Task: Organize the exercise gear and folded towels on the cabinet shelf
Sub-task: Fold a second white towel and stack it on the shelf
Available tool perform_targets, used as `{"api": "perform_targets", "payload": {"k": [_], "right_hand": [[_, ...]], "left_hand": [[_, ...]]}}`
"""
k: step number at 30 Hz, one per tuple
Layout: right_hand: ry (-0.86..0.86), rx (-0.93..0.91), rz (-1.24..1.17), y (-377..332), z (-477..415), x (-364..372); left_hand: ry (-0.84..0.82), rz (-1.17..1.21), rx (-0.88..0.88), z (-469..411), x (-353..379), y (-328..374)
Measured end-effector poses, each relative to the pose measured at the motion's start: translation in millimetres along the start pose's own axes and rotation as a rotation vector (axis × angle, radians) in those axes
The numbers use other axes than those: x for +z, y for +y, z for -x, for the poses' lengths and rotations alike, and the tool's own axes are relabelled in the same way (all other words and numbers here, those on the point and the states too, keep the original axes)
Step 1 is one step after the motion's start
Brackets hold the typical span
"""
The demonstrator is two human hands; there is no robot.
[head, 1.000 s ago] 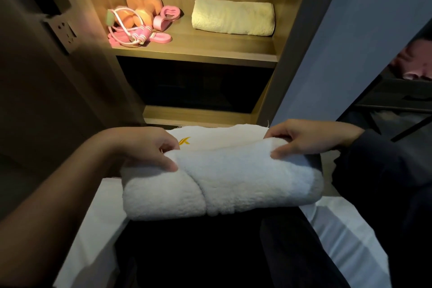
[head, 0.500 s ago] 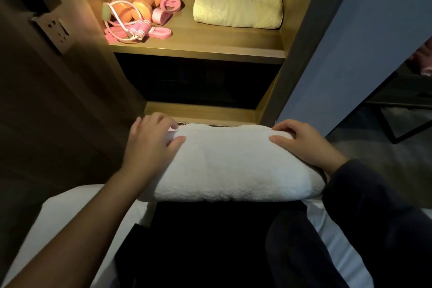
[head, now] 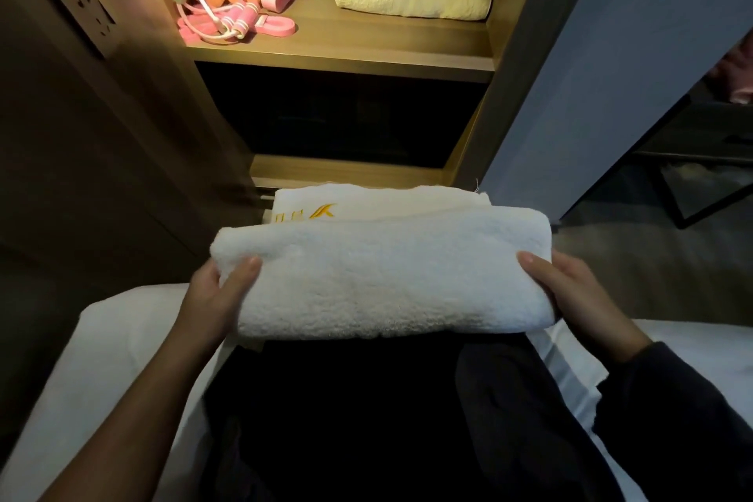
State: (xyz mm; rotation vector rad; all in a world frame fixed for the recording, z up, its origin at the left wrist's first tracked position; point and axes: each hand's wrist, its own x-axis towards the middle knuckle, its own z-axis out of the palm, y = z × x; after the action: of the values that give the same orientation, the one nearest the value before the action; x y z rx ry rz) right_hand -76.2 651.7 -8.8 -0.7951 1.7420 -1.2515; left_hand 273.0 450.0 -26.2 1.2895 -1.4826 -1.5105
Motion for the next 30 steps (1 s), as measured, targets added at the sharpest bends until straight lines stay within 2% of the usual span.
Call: {"api": "perform_targets", "payload": {"k": [3,5,7,11,13,18,20,23,26,28,30], "right_hand": [[0.095,-0.125,-0.037,-8,1,6],[0.094,-0.139,-0.094,-19,-4,11],[0.115,-0.059,-0.085,-28,-14,14],[0.136,0.244,-0.037,-44,-31,4],[0.108,0.311,-0.058,-52,-36,-1],[0.099,0.388,-0.007,-49,-45,10],[0.001,0.436,-0.056,-41,-38,6],[-0.122,0.442,-0.089,-29,-23,-7],[0.040,0.260,-0.031,-22,-17,3],[0.165,0.104,0.020,-21,-15,14],[0.213,0.004,0.034,-20,-13,19]], "left_hand": [[0.073,-0.012,0.108,-5,-2,12],[0.077,-0.015,0.058,-11,-3,23],[0.049,-0.075,-0.090,-20,0,32],[-0.075,-0.087,-0.388,-36,-6,49],[-0.108,-0.077,-0.442,-42,-11,55],[-0.100,-0.027,-0.386,-43,2,49],[-0.113,0.079,-0.375,-32,-6,40],[-0.080,0.187,-0.244,-6,-23,23],[-0.084,-0.017,-0.154,9,-17,19],[0.057,-0.125,-0.068,4,-5,20],[0.178,-0.173,0.035,-1,7,25]]}}
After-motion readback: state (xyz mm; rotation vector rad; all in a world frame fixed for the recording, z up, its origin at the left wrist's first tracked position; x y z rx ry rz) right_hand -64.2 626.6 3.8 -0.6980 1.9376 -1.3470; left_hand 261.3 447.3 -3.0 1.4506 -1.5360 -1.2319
